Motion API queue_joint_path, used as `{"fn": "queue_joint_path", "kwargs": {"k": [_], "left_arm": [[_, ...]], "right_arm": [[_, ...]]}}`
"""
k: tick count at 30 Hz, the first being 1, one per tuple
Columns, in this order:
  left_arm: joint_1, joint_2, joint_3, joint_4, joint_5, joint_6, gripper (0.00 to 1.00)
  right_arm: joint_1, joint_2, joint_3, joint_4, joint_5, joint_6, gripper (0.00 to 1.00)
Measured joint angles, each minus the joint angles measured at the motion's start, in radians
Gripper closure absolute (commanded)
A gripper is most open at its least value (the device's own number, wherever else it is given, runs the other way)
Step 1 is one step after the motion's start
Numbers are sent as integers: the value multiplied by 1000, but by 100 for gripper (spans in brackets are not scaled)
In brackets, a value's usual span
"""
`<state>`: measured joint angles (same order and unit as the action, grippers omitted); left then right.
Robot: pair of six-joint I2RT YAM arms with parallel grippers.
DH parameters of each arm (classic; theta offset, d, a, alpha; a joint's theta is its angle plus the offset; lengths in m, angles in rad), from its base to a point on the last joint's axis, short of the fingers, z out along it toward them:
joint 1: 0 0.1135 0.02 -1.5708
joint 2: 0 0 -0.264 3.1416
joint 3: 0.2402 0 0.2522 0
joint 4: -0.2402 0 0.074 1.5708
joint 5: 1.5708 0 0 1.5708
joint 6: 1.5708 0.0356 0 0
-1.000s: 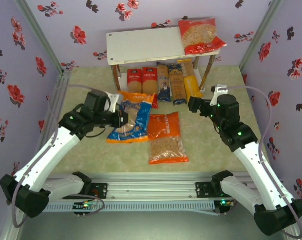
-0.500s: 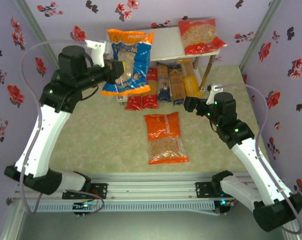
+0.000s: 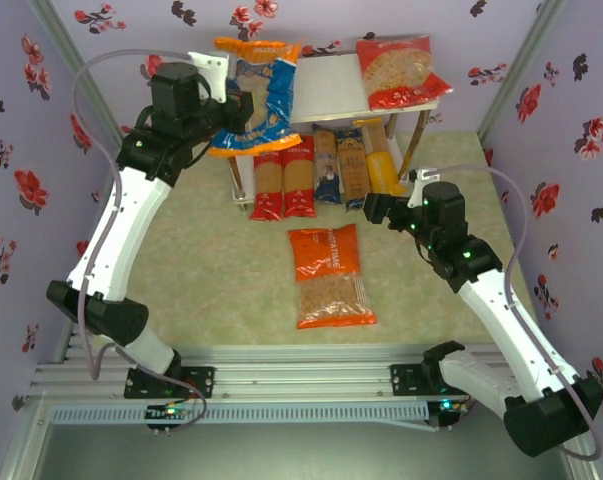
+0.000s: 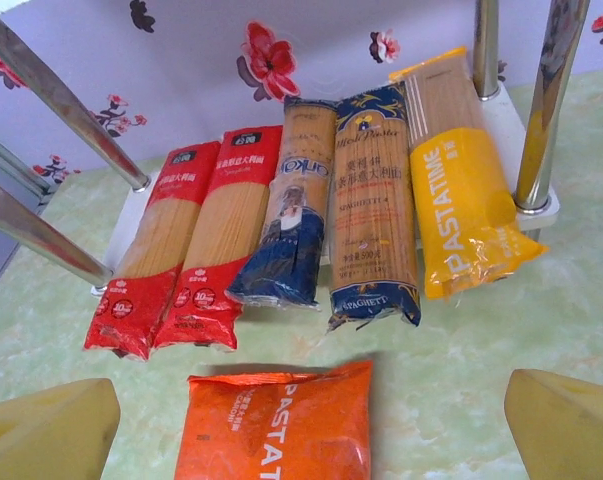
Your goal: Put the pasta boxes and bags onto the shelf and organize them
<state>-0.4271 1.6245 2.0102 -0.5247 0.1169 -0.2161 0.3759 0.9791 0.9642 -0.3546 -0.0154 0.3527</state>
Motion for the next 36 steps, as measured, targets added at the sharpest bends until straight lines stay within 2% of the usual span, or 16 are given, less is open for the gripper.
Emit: {"fn": "queue_joint_path", "kwargs": {"k": [16, 31, 36], "left_arm": [[41, 224, 195, 84, -47, 2, 100], [41, 263, 207, 98, -64, 2, 100], [41, 266, 206, 98, -83, -3, 82]], "right_arm": [[0, 71, 2, 36, -12, -2, 1], [0, 95, 7, 43, -12, -4, 1], [0, 95, 7, 43, -12, -4, 1]]}}
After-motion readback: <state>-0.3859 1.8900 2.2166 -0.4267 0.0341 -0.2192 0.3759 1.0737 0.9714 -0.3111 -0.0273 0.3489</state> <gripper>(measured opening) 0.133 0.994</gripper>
